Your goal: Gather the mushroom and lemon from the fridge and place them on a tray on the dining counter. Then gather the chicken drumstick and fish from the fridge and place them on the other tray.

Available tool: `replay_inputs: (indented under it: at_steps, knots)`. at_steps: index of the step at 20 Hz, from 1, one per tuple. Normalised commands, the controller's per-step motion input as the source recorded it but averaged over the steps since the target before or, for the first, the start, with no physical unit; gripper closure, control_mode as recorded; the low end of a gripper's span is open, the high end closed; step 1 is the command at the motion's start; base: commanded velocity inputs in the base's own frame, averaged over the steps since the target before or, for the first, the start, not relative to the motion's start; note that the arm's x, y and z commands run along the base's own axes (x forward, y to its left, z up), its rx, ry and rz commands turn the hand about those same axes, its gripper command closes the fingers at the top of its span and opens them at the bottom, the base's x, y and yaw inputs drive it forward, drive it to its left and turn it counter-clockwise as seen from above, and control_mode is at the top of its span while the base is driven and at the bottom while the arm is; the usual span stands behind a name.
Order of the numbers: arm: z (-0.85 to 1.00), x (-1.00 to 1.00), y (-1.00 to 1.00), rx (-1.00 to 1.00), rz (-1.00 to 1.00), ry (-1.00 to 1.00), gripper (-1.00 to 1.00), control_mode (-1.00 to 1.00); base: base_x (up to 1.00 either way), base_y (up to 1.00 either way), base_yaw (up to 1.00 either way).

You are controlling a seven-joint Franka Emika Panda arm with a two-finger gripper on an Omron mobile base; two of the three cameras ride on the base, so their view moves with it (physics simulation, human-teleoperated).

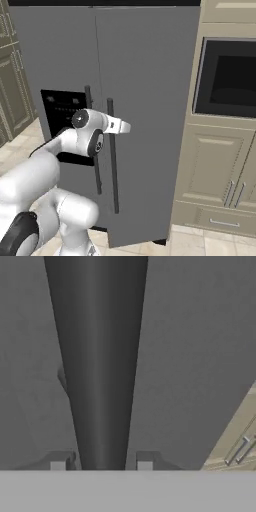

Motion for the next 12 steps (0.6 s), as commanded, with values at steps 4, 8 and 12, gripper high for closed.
replay_inputs:
  at_steps: [4, 8, 12]
  knots:
    - [0.44, -0.83, -0.82, 0.0, 0.0, 0.12, 1.0, -1.0, 0.0, 0.0, 0.0]
    - [0.4, -0.73, -0.75, 0.0, 0.12, 0.06, 1.0, -1.0, 0.0, 0.0, 0.0]
    - [0.11, -0.46, -0.5, 0.0, 0.11, 0.14, -1.0, -1.0, 0.0, 0.0, 0.0]
